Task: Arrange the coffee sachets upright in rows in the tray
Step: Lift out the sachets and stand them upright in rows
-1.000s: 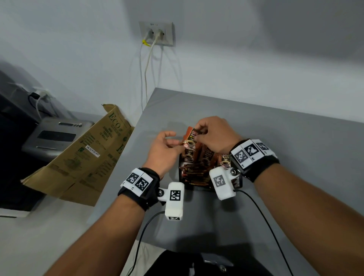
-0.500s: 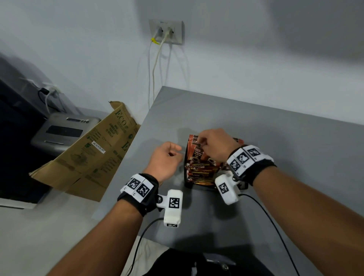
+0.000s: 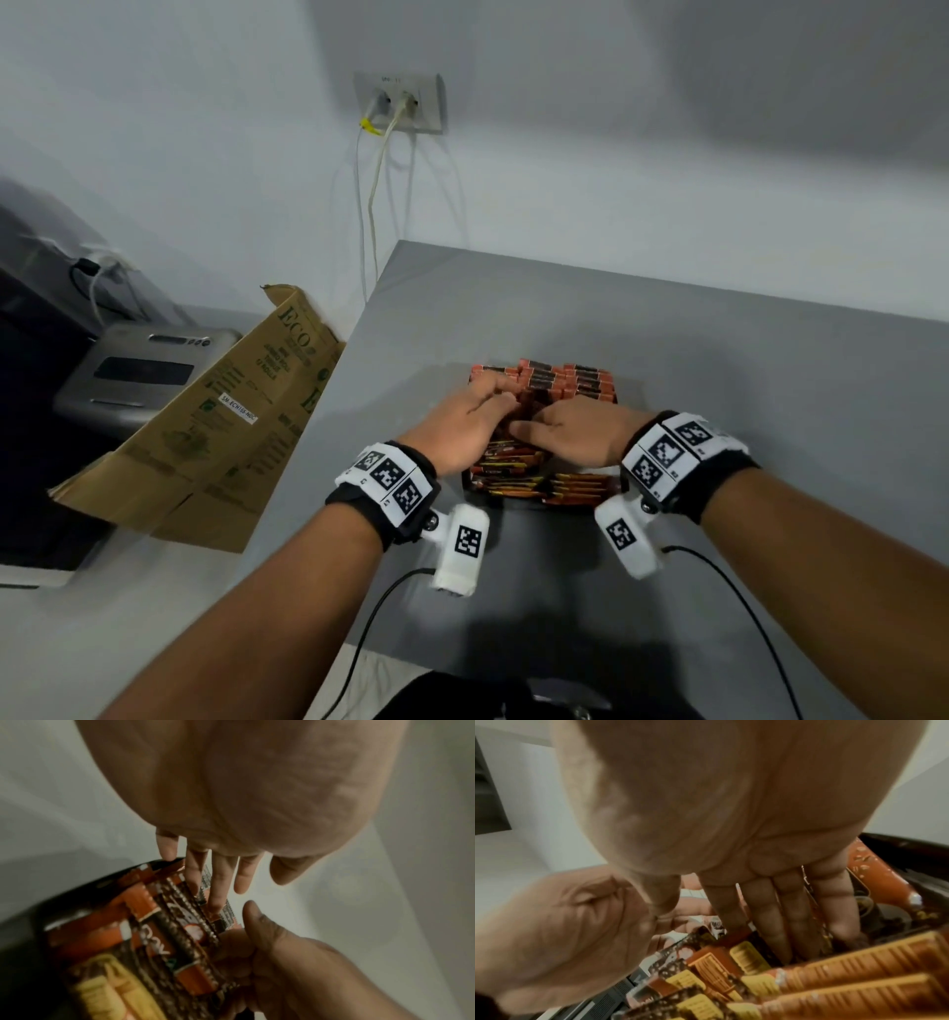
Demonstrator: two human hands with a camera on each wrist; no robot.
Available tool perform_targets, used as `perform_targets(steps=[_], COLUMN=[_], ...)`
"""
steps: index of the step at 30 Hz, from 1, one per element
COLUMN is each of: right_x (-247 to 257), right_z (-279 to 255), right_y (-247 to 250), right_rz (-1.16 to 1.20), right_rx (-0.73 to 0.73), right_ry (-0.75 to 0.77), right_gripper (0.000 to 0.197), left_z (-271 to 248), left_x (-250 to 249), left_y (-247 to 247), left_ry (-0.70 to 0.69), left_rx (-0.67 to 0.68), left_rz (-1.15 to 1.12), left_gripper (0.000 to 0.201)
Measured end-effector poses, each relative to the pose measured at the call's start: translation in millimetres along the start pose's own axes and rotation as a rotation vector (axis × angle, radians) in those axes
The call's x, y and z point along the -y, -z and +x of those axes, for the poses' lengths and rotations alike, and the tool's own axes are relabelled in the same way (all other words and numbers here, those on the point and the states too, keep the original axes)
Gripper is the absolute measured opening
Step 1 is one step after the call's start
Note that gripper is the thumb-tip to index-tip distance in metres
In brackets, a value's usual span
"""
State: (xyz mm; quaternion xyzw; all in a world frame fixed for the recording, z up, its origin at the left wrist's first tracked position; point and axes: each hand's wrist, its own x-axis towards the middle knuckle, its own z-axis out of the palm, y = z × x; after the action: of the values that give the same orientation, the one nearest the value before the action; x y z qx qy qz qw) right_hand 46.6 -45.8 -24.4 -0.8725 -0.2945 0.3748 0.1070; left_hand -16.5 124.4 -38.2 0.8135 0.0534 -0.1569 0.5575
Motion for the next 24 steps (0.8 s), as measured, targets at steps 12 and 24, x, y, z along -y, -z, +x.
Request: perform_targets(steps=[12,24], right_x=[-9,-14], right_z=[4,-4], right_y=[-7,-4], right_rz=[-0.076,-0.062], right_rx=[-0.077,-0.099], right_ry=[0.005,0.017], right_gripper=[0.058,0.049], left_z=[1,-5], left_x=[-2,5], left_y=[8,14], left_ry=[-0.039,0.074], left_rx=[-0.009,0.011], left_rz=[0.252,0.196], left_gripper=[0.033,0.038])
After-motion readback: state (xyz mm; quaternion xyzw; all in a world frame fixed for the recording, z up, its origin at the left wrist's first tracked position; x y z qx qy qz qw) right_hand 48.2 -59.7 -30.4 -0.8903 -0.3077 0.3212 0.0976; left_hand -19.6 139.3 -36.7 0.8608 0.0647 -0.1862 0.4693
